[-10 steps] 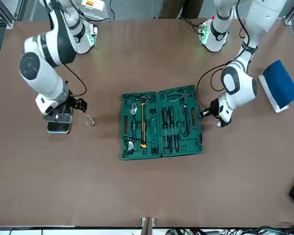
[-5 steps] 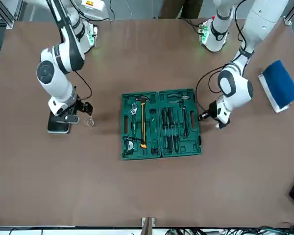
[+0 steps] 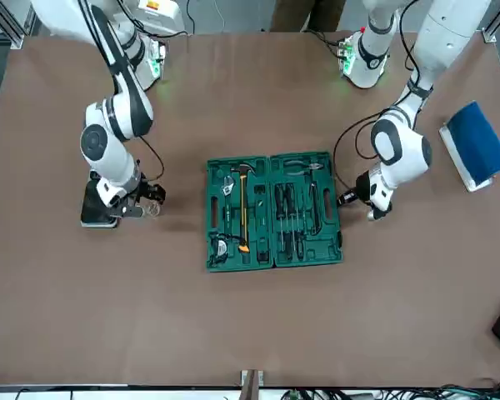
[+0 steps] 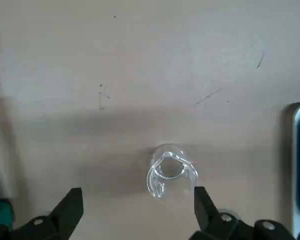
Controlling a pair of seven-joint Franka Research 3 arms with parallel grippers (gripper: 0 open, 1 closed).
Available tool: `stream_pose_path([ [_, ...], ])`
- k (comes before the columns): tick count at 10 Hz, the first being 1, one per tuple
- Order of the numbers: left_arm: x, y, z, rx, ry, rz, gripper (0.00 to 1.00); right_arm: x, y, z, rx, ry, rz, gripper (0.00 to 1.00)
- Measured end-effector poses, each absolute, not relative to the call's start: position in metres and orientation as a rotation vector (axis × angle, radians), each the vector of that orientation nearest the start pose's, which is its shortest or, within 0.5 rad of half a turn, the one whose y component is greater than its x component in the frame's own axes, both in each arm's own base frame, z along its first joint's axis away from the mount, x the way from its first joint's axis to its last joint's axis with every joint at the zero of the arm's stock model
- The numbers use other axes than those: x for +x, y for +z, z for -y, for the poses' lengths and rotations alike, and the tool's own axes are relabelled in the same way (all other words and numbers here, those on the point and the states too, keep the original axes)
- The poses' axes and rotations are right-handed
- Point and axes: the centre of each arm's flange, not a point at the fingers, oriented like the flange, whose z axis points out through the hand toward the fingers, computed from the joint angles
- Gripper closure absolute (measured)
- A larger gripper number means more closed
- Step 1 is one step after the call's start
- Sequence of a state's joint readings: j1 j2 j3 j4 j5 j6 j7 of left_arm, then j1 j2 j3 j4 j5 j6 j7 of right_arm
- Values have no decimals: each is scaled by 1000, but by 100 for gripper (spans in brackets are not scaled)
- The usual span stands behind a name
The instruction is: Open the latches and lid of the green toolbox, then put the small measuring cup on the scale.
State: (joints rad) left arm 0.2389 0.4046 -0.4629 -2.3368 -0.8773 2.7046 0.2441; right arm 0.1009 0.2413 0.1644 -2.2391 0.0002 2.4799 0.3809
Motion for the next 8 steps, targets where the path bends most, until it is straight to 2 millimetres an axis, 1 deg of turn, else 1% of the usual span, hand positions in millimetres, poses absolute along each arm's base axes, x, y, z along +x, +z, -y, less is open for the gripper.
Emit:
stream_pose_path([
  [1,498,172,90,2587,-63,-472,99,526,252,-145,-3092,13,-210,4],
  [2,500,173,77,2600,-70,-448,99,526,245,-145,-3089,15,-221,4],
  [3,503,176,63,2606,-97,-413,99,526,242,-145,-3088,20,-225,6],
  [4,507,184,50,2612,-115,-378,99,526,239,-145,-3088,24,-227,9],
  [5,511,195,40,2622,-126,-337,99,526,237,-145,-3089,28,-229,12],
  [6,514,210,34,2639,-136,-283,99,526,236,-145,-3089,31,-231,17],
  [7,517,232,27,2669,-144,-225,99,526,236,-145,-3089,32,-235,22],
  [8,520,260,17,2713,-165,-184,99,526,235,-145,-3089,34,-237,27],
])
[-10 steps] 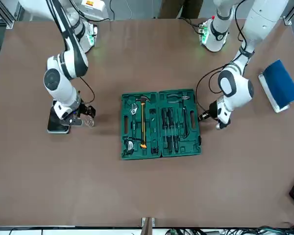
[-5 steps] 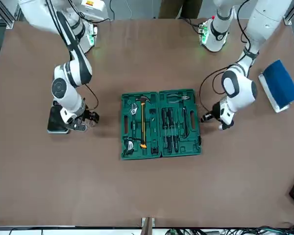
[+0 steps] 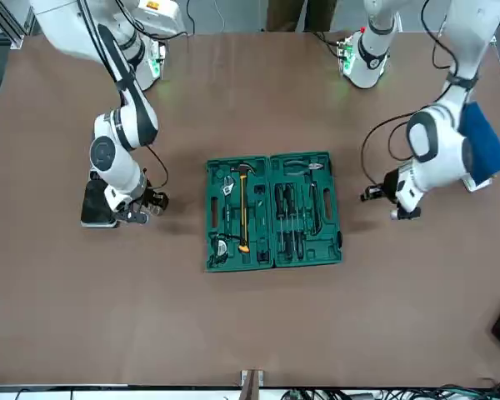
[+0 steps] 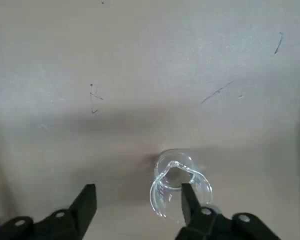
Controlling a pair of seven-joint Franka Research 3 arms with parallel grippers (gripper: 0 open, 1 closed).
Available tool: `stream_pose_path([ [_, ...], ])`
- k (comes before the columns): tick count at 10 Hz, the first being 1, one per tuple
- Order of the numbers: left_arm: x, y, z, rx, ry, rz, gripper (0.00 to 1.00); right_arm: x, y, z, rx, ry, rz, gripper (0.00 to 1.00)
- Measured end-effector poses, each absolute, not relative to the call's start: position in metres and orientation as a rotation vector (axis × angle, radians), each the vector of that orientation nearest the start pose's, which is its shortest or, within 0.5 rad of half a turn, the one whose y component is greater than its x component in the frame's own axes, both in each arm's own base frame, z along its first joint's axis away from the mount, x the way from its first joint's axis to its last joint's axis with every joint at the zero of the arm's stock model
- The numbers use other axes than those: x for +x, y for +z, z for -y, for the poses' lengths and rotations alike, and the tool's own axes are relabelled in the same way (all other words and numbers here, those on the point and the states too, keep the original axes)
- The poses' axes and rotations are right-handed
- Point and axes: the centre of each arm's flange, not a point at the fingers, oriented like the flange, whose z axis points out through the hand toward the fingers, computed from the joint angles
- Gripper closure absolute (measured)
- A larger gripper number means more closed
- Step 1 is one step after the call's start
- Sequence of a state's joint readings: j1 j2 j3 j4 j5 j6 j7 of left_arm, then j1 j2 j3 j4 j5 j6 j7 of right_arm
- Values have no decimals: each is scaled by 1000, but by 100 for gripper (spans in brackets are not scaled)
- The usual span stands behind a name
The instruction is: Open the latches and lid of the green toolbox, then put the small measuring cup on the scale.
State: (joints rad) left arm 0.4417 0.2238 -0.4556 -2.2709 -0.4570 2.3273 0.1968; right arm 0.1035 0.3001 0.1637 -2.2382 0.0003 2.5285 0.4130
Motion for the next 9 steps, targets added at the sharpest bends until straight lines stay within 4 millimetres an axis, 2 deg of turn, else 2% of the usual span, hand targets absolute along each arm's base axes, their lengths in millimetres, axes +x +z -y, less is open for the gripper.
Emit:
stream_pose_path([
  [1,525,297,6,-3495,232,214,98,526,234,-145,-3089,35,-239,30],
  [2,531,342,-3,-3459,237,191,97,526,233,-145,-3088,35,-240,32],
  [4,534,430,-4,-3375,245,175,87,526,228,-144,-3088,40,-245,34],
  [6,539,494,-5,-3282,241,190,78,525,224,-143,-3088,47,-249,37],
  [8,552,546,-14,-3246,208,204,49,526,224,-142,-3088,46,-252,46],
  [9,562,569,-22,-3249,165,215,34,526,223,-141,-3088,46,-254,54],
])
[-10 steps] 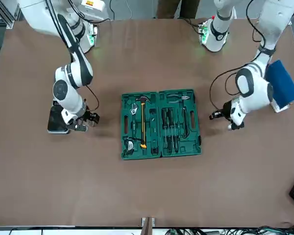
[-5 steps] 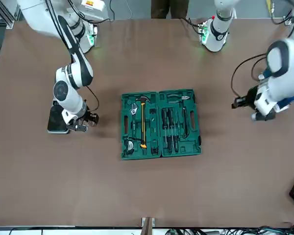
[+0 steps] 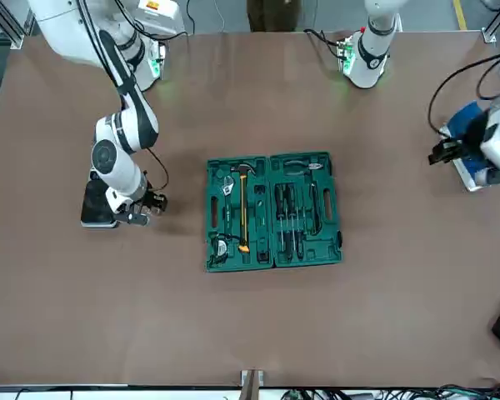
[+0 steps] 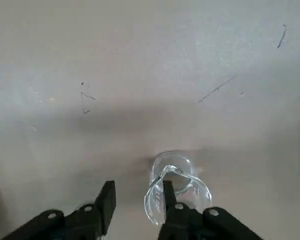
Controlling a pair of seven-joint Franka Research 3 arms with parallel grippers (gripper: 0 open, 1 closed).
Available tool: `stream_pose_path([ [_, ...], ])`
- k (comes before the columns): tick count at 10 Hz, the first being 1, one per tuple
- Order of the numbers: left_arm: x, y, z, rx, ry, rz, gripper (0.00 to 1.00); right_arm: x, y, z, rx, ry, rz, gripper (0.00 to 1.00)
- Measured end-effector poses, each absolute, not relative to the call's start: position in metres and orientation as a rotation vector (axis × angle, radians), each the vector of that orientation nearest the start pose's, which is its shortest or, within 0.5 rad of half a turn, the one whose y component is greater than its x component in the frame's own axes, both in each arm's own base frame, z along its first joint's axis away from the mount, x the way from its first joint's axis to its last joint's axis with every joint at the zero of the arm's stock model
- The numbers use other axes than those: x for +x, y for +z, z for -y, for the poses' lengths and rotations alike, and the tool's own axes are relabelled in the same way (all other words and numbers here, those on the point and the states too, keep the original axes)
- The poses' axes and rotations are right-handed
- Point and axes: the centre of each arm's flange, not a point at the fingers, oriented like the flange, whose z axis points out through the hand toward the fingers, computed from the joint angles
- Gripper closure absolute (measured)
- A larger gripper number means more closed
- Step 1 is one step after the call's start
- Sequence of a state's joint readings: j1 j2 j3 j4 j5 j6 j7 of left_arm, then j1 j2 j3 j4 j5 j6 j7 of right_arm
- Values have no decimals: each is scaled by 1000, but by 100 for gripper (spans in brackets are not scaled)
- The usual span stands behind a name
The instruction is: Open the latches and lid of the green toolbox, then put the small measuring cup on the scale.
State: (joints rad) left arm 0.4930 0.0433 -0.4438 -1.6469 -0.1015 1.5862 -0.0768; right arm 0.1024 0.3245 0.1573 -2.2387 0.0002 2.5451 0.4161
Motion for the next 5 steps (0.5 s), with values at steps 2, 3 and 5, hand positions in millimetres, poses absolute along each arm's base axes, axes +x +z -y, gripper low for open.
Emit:
stream_pose_path([
  [2,572,608,-30,-3217,97,204,7,527,223,-137,-3089,48,-263,60],
  [3,570,616,-22,-3178,108,173,0,527,222,-134,-3089,48,-270,62],
  [5,566,627,1,-3137,105,123,0,528,220,-132,-3089,48,-275,68],
])
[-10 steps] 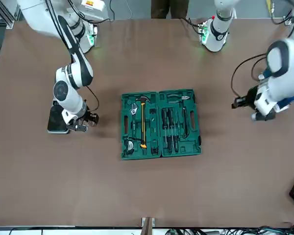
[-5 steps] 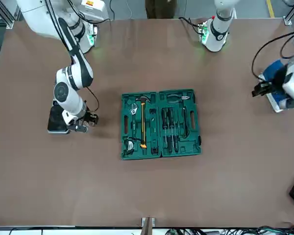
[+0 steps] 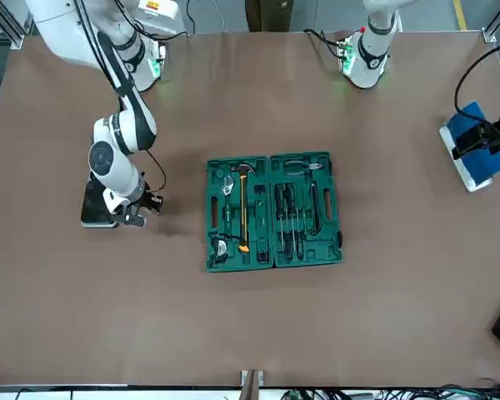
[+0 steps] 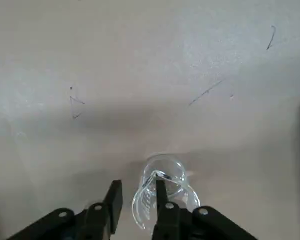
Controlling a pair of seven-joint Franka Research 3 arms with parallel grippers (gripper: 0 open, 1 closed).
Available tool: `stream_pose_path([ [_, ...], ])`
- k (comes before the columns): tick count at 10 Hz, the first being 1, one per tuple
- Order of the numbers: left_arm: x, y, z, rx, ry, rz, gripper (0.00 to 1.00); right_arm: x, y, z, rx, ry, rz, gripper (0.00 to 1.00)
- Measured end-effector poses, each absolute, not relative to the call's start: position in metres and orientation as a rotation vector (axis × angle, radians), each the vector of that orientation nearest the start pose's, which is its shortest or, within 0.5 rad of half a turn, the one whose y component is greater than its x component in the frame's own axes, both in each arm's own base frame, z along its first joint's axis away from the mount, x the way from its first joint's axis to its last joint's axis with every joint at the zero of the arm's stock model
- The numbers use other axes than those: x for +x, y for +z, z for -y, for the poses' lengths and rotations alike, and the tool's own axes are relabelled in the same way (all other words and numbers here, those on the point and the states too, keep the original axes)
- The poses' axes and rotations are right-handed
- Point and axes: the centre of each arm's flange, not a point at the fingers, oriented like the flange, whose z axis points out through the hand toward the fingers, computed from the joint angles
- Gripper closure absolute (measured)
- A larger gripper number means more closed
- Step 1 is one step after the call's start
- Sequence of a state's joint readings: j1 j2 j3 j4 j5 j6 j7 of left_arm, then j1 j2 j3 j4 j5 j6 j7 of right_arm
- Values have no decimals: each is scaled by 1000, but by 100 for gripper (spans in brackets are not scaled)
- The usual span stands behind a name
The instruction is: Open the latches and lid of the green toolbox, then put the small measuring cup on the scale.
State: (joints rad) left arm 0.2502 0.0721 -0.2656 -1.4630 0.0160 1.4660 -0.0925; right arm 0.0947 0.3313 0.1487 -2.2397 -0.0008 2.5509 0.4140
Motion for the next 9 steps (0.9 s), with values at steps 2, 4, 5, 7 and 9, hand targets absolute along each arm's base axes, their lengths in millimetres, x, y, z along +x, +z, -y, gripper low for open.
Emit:
stream_pose_path([
  [2,562,633,5,-3133,95,118,0,528,217,-130,-3088,49,-281,71],
  [4,559,637,25,-3129,88,71,0,528,215,-130,-3088,51,-283,80],
  [5,558,638,35,-3128,87,57,0,528,215,-130,-3088,52,-283,82],
  [7,555,647,35,-3125,82,77,0,528,215,-129,-3088,52,-284,87],
  [9,551,656,37,-3125,69,71,0,528,215,-129,-3088,52,-287,91],
])
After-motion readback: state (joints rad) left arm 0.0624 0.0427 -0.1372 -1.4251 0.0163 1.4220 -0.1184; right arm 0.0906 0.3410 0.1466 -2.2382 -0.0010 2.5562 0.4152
